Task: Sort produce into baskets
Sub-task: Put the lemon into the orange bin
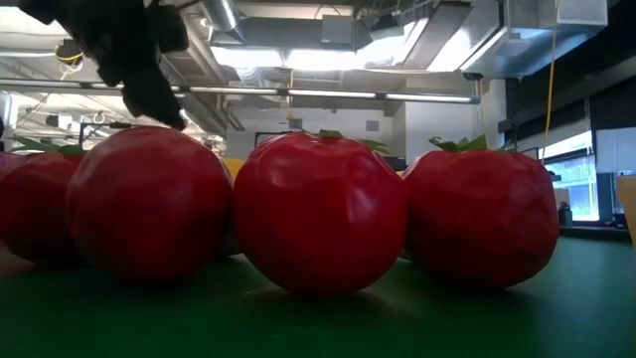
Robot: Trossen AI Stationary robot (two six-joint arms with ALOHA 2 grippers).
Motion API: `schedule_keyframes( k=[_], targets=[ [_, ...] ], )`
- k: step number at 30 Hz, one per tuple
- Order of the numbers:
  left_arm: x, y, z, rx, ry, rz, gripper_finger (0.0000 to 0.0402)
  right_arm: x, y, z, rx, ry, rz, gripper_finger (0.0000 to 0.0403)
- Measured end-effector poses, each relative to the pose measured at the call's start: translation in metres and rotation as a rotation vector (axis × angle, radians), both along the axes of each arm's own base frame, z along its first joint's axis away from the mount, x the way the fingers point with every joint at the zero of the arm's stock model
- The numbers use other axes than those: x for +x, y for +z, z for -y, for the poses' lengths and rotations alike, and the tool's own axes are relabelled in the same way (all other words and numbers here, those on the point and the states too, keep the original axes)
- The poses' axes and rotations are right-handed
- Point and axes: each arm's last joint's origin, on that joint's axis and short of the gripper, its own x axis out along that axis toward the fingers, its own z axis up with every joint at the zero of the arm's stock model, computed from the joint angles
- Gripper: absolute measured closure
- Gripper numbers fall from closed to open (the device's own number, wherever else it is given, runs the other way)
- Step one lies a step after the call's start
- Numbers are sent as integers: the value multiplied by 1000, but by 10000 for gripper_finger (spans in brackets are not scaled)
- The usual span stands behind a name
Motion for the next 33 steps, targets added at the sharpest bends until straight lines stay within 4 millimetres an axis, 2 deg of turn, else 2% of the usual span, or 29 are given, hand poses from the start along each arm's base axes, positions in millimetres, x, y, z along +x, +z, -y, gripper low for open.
schedule_keyframes(
  k=[3, 5, 7, 9, 11, 15, 18, 23, 28, 33],
  targets=[
    [6, -8, 3, -4, -2, -47, 193, -30, 26, -8, -20, -84, 117, 146],
    [8, -10, 3, -5, 2, -58, 193, -41, 39, -12, -81, -163, 228, 146],
    [8, -6, 3, -1, 2, -45, 193, -47, 44, -16, -154, -205, 278, 146],
    [6, 4, 2, 11, -1, -12, 193, -43, 38, -20, -186, -214, 275, 146],
    [3, 17, 2, 17, 3, 40, 193, -32, 21, -23, -198, -209, 241, 146],
    [-7, 46, 2, 13, -2, 179, 193, -13, -31, -30, -172, -188, 147, 146],
    [-17, 57, 2, 29, 7, 245, 193, -2, -70, -37, -125, -152, 113, 146],
    [-29, 65, 0, 71, 43, 300, 193, 20, -119, -36, 10, -99, 223, 146],
    [-31, 66, -1, 65, 48, 307, 193, 30, -153, -18, 146, -77, 289, 146],
    [-31, 66, -1, 77, 40, 308, 193, 44, -174, -10, 162, -103, 342, 146]
  ],
)
